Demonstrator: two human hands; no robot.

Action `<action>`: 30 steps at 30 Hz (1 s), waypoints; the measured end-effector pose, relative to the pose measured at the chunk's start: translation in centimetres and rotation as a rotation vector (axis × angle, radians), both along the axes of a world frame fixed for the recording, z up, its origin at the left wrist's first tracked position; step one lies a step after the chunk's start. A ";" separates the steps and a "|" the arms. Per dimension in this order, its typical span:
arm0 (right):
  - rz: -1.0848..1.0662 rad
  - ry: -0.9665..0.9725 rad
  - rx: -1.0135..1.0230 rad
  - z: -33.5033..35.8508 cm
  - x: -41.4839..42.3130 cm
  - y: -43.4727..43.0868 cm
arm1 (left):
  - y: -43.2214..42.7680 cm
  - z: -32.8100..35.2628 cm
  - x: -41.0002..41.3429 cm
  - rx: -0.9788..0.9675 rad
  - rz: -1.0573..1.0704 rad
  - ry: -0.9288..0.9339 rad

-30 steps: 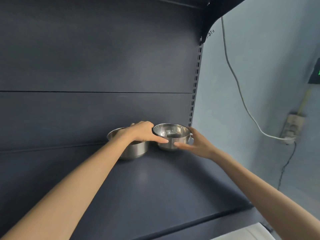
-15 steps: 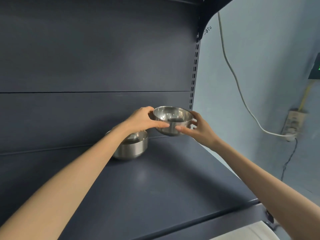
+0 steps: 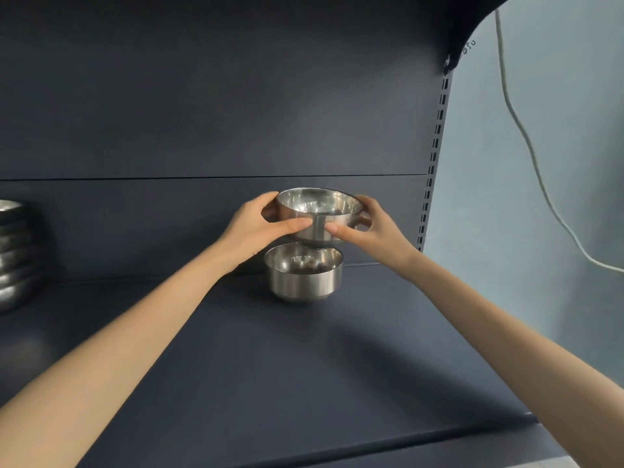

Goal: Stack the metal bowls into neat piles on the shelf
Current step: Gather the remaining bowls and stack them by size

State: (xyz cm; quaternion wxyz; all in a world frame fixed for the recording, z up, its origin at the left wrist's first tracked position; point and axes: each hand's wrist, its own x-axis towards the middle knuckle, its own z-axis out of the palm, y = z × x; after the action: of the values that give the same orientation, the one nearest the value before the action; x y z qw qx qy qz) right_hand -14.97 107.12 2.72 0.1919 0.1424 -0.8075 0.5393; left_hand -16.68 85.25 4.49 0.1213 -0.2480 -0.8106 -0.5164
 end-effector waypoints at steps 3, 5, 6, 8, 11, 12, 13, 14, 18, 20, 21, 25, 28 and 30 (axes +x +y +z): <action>0.024 -0.034 0.013 -0.6 -0.2 -1.0 | -1.1 -1.0 0.1 0.020 0.000 -0.030; 0.036 -0.049 0.018 -1.0 -0.2 -1.3 | -1.5 -1.5 0.2 0.025 -0.005 -0.051; 0.039 -0.056 0.018 -1.3 -0.2 -1.4 | -1.7 -1.8 0.1 0.025 0.000 -0.059; 0.042 -0.070 0.021 -1.7 -0.1 -1.5 | -1.9 -2.3 0.0 0.016 0.005 -0.073; 0.038 -0.082 0.031 -2.3 0.0 -1.6 | -2.0 -3.1 -0.1 0.006 0.003 -0.095; 0.036 -0.084 0.030 -2.5 0.0 -1.6 | -2.0 -3.3 -0.1 0.004 0.005 -0.103; 0.034 -0.087 0.028 -2.8 0.0 -1.6 | -1.9 -3.4 -0.1 -0.001 0.008 -0.107; 0.034 -0.091 0.025 -2.9 0.0 -1.6 | -1.9 -3.6 -0.1 -0.004 0.008 -0.107; 0.032 -0.108 0.034 -3.3 0.1 -1.7 | -2.1 -4.1 -0.1 -0.013 0.008 -0.100; 0.030 -0.112 0.036 -3.5 0.1 -1.9 | -2.3 -4.3 -0.2 -0.006 0.013 -0.101; 0.031 -0.112 0.034 -3.6 0.1 -1.9 | -2.4 -4.4 -0.3 -0.006 0.019 -0.100; 0.049 -0.116 0.026 -3.5 0.2 -2.0 | -2.5 -4.8 -0.8 -0.018 0.052 -0.124; 0.076 -0.125 0.020 -3.6 0.4 -2.0 | -2.6 -5.0 -0.7 -0.043 0.023 -0.162; 0.111 -0.150 0.010 -3.7 0.5 -1.9 | -2.4 -5.3 -0.5 -0.039 -0.032 -0.192</action>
State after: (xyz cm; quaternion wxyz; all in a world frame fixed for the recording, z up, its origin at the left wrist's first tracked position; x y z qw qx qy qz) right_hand -14.51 105.23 -0.96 0.0998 0.1472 -0.8131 0.5543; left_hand -17.15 82.80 -0.85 0.0296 -0.2126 -0.8243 -0.5238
